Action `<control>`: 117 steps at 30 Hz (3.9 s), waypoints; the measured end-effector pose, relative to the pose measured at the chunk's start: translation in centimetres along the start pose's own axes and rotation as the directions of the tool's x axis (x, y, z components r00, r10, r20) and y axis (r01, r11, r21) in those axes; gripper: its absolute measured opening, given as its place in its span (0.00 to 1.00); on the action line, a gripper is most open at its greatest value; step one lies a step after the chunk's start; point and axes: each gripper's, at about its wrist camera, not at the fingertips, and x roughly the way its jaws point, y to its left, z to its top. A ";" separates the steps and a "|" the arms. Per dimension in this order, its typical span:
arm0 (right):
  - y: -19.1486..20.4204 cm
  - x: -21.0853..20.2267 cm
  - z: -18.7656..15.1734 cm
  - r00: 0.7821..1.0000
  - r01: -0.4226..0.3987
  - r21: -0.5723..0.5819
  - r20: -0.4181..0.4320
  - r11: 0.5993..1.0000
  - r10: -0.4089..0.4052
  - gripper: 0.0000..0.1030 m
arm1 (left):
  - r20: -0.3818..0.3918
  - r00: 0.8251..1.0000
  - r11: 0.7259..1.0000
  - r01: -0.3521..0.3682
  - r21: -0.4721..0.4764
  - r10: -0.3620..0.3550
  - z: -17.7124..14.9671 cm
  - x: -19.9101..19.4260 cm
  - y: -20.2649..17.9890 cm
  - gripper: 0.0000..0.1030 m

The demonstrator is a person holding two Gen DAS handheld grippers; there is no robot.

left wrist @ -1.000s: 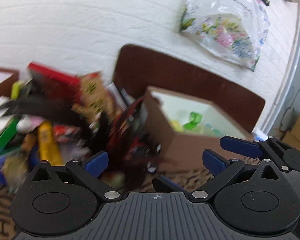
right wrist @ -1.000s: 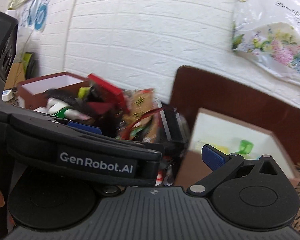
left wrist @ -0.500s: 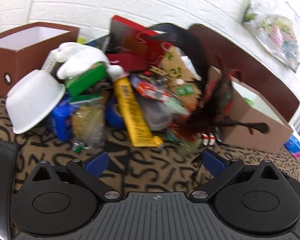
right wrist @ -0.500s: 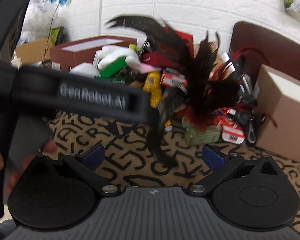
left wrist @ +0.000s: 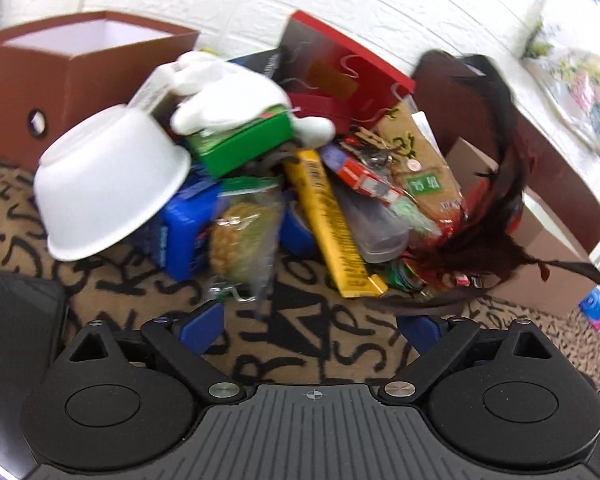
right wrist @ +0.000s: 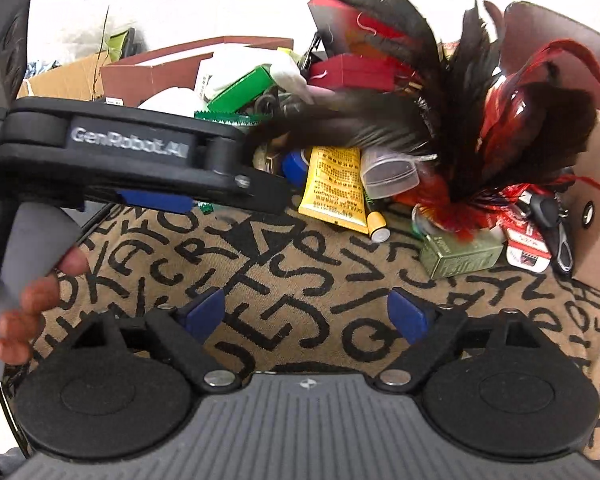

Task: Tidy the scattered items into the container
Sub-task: 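Move the left tool back to the yellow tube in the pile, then close the left tool on the yellow tube and pull it free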

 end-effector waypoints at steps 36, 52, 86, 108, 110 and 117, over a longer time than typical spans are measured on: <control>-0.4 4.5 4.0 0.997 0.055 -0.056 0.051 0.997 -0.052 0.48 | -0.104 0.992 0.998 0.062 -0.033 -0.065 3.8 7.3 -0.6 0.38; 1.1 -0.2 1.9 0.998 -0.045 -0.134 0.025 0.990 0.049 0.30 | -0.114 0.986 0.985 0.107 -0.135 -0.123 0.1 2.3 0.2 0.20; 0.9 -1.7 0.9 0.972 -0.226 0.060 -0.046 0.972 0.229 0.54 | -0.113 0.992 0.995 0.051 -0.085 -0.061 0.2 -0.1 0.2 0.63; -0.4 -0.3 1.9 0.987 -0.136 0.006 -0.087 0.991 0.136 0.35 | -0.170 0.985 0.999 0.033 -0.039 -0.040 1.4 2.8 -0.6 0.78; -0.6 -0.3 1.9 0.988 -0.133 0.017 -0.081 0.991 0.134 0.37 | -0.167 0.985 0.999 0.031 -0.043 -0.037 1.6 3.2 -0.5 0.78; 1.0 0.8 2.4 0.978 -0.194 0.023 -0.072 0.981 0.196 0.43 | -0.191 0.980 0.995 0.038 -0.094 -0.056 2.2 3.4 0.9 0.48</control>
